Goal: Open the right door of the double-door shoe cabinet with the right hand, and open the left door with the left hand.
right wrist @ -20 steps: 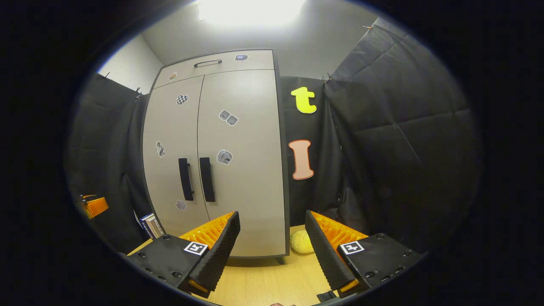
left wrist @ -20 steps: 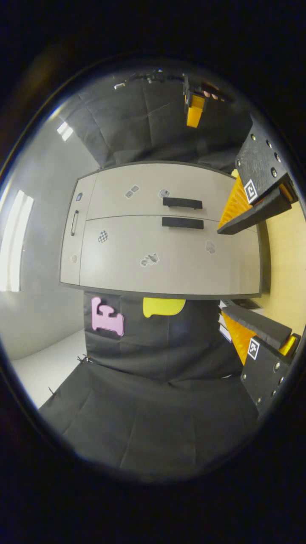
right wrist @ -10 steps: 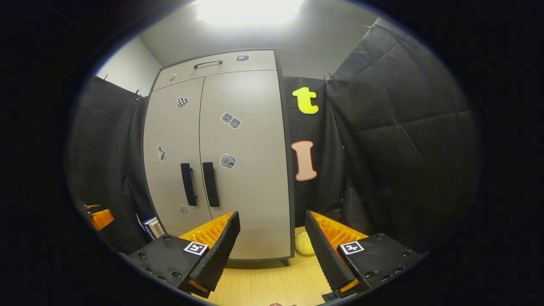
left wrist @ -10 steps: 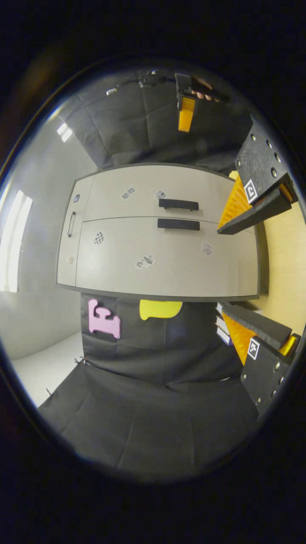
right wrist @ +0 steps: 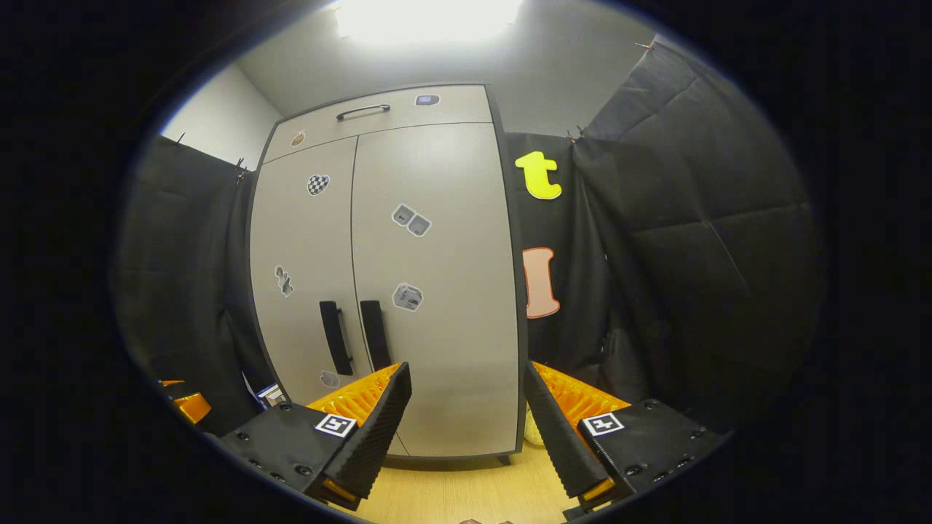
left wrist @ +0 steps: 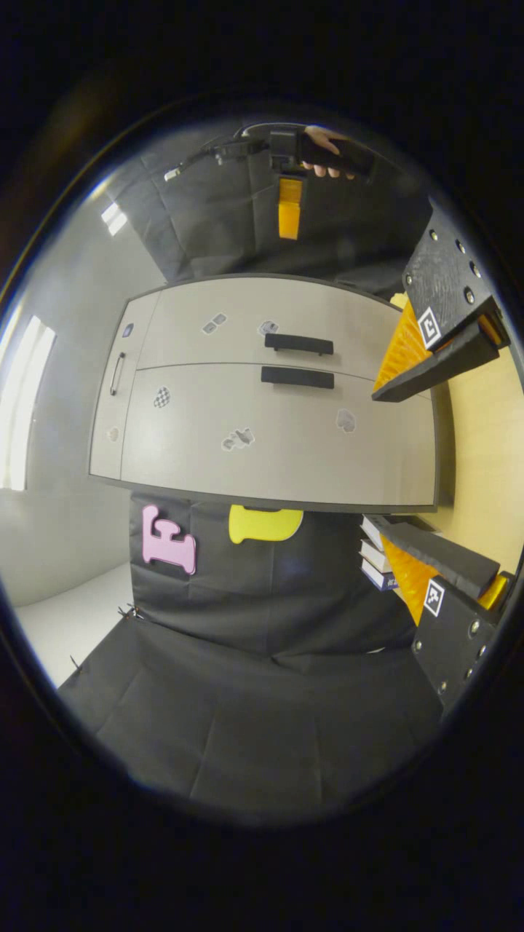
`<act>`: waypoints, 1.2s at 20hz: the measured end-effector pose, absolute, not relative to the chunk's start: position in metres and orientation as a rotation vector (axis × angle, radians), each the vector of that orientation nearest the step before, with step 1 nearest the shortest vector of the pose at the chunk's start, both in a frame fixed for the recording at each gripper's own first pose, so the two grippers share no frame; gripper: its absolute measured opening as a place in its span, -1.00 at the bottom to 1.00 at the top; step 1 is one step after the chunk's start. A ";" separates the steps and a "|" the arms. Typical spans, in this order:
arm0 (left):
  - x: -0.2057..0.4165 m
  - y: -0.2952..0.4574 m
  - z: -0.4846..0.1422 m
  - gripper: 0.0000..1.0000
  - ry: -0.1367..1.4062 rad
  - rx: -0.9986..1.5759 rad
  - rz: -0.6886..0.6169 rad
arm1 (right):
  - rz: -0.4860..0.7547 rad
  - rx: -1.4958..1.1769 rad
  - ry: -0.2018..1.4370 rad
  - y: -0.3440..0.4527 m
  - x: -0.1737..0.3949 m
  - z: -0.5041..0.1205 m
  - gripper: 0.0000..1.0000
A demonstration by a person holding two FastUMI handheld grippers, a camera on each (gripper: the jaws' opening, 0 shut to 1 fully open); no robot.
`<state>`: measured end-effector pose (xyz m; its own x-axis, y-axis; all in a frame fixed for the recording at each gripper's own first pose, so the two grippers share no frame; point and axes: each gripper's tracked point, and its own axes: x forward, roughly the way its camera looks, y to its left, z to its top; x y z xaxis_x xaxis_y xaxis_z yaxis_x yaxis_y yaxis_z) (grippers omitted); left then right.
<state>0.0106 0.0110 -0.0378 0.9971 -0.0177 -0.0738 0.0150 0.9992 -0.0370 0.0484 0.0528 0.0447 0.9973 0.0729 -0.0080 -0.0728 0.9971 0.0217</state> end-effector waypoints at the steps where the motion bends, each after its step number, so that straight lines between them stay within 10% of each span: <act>1: 0.010 0.012 -0.040 0.96 0.076 -0.041 -0.014 | 0.074 0.018 0.010 0.056 0.053 0.048 0.87; 24: 0.000 0.098 -0.090 0.97 0.189 -0.072 0.153 | 0.179 -0.019 0.097 0.190 0.209 0.026 0.87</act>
<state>0.0003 0.0977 -0.0903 0.9706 0.1441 -0.1926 -0.1577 0.9858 -0.0573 0.2088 0.1904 0.0261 0.9794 0.1770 -0.0976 -0.1787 0.9838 -0.0098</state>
